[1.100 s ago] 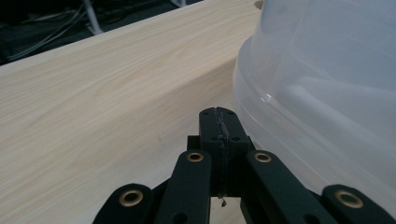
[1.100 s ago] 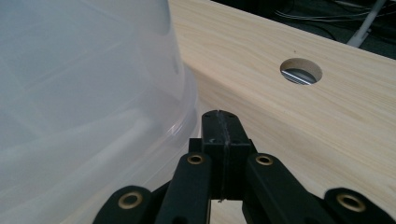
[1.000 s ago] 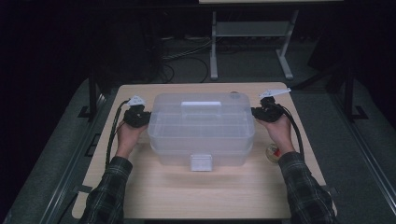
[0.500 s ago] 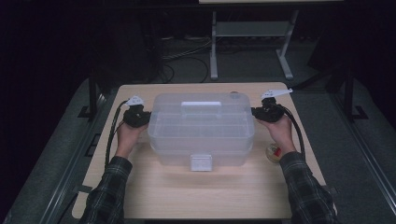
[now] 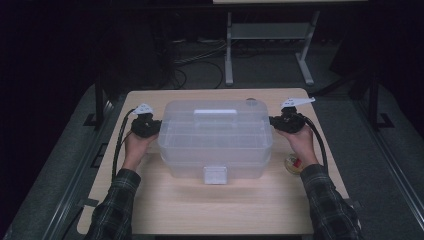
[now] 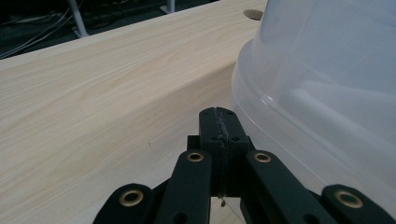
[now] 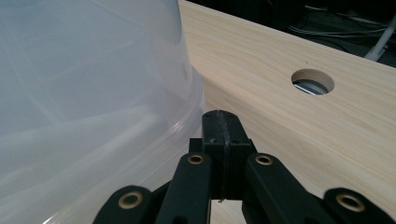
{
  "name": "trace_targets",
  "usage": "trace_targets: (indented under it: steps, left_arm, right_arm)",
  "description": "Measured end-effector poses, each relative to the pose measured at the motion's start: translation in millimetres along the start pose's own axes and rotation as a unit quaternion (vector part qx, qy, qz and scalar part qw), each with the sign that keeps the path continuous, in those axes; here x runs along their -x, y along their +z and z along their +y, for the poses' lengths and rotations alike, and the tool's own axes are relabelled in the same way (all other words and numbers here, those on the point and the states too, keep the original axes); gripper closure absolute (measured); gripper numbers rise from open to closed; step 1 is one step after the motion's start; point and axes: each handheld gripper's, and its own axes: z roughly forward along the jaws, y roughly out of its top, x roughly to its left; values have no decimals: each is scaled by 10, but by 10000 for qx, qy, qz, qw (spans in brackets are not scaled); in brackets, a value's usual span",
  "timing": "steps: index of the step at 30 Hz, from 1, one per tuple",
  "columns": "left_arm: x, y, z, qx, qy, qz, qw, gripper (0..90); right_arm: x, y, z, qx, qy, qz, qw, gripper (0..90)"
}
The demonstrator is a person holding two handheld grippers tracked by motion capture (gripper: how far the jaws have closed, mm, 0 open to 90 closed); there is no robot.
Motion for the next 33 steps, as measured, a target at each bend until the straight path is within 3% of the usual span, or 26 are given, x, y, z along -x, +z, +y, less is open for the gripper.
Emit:
trace_targets:
  steps: [16, 24, 26, 33]
  left_arm:
    - [105, -106, -26, -114, 146, 16, 9998, 900]
    - [168, -186, -80, -86, 79, -34, 9999, 900]
    - [196, -208, -67, -175, 198, 3, 9997, 900]
    - [248, -252, -99, -164, 203, -40, 9997, 900]
  right_arm:
    - [-99, -79, -57, -31, -93, 29, 9999, 900]
    - [-155, -114, -73, -84, -159, 55, 9998, 900]
    - [-176, -136, -95, -77, -166, 76, 9998, 900]
    - [-214, -185, -129, -66, -153, 140, 9998, 900]
